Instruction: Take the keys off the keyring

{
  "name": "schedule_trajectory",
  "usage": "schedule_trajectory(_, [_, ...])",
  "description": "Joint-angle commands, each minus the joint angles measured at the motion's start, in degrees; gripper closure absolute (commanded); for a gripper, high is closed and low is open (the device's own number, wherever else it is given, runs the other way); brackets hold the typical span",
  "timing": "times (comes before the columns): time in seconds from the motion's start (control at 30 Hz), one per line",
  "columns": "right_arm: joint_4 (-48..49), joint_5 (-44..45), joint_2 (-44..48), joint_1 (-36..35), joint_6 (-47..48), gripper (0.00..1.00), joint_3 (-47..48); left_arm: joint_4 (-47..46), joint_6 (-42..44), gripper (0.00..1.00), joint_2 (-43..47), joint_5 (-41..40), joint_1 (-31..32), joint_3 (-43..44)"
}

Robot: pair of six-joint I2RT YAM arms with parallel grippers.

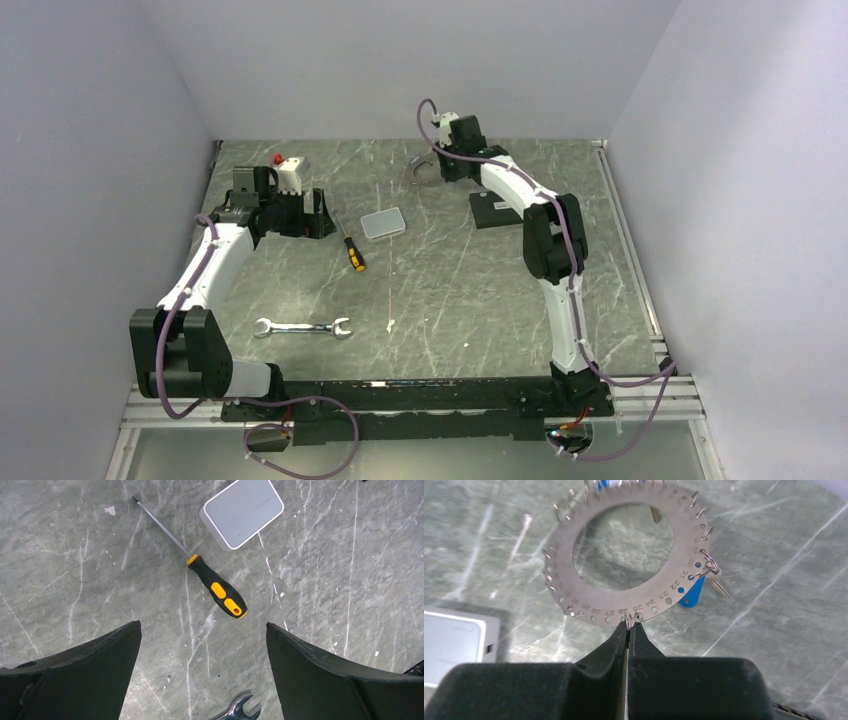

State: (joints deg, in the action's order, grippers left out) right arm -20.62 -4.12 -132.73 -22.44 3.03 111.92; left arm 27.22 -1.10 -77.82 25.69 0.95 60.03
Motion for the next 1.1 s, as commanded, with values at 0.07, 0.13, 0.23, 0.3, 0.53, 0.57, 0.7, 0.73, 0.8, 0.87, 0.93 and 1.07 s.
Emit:
schedule_trajectory(0.07, [-3.33, -4.46, 9.17, 0.57, 0.82, 1.0, -1.32, -0.87, 0.4, 0.01, 1.71, 2.18, 0.09, 1.73])
schedule_trajectory(0.13, [-4.14, -5.43, 10.91, 0.72, 0.7, 1.0, -2.3, -0.86, 0.42, 0.01, 1.56, 2.54, 0.05, 1.87])
schedule_trajectory(0.23, [-5.04, -7.14, 13.53, 1.06, -0.32, 1.0, -3.81, 0.11, 0.4, 0.01, 0.95, 3.35, 0.1, 2.64])
schedule_trajectory(0.3, [-5.57, -8.02, 15.5, 1.22, -0.99, 1.0, -5.12, 0.54, 2.28, 0.01, 0.85, 4.6, 0.1, 2.88])
schedule_trajectory(0.53, [-5.05, -10.66, 24.76, 1.76, -7.63, 1.0, -12.95, 1.15, 3.47, 0.0, 1.2, 6.98, 0.2, 5.22])
schedule_trajectory(0.57, [-4.97, -11.22, 26.08, 1.82, -8.45, 1.0, -14.02, 1.37, 3.55, 0.0, 1.07, 7.68, 0.3, 5.89])
schedule_trajectory(0.7, [-3.72, -13.12, 31.0, 2.07, -13.09, 1.0, -18.19, 2.42, 4.53, 0.01, -0.11, 10.2, 1.44, 9.05])
schedule_trajectory(0.73, [-2.95, -13.49, 32.57, 2.13, -14.42, 1.0, -19.42, 2.73, 5.11, 0.0, -0.4, 10.84, 2.06, 9.85])
schedule_trajectory(0.8, [-1.89, -14.38, 35.31, 2.13, -16.57, 1.0, -21.78, 3.61, 6.49, 0.01, -0.98, 11.94, 3.74, 11.71])
schedule_trajectory(0.87, [-1.98, -15.39, 37.53, 2.13, -18.42, 1.0, -22.65, 4.49, 8.1, 0.0, -1.25, 12.94, 5.7, 13.66])
schedule_trajectory(0.93, [-2.77, -16.93, 38.9, 2.16, -19.49, 1.0, -22.82, 4.99, 9.68, 0.0, -1.6, 14.41, 7.85, 15.28])
schedule_trajectory(1.07, [-4.14, -19.97, 41.43, 2.14, -21.63, 1.0, -23.72, 6.62, 12.32, 0.0, -2.97, 14.57, 13.72, 18.81])
